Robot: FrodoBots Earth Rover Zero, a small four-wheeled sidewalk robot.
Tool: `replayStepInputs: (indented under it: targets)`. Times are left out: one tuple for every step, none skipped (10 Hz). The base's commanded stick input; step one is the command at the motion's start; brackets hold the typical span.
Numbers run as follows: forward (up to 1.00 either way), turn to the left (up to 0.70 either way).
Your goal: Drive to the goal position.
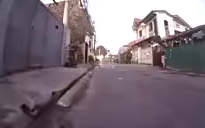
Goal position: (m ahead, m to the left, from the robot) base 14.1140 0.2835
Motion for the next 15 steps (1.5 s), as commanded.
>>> replayStepInputs:
  targets:
    - [1.0, 0.0]
    - [1.0, 0.0]
    - [1.0, 0.0]
    - [1.0, 0.0]
    - [1.0, 0.0]
    - [1.0, 0.0]
    - [1.0, 0.0]
    - [1.0, 0.0]
    - [1.0, 0.0]
    - [1.0, 0.0]
    - [1.0, 0.0]
    - [1.0, 0.0]
    - [1.0, 0.0]
    - [1.0, 0.0]
    - [1.0, 0.0]
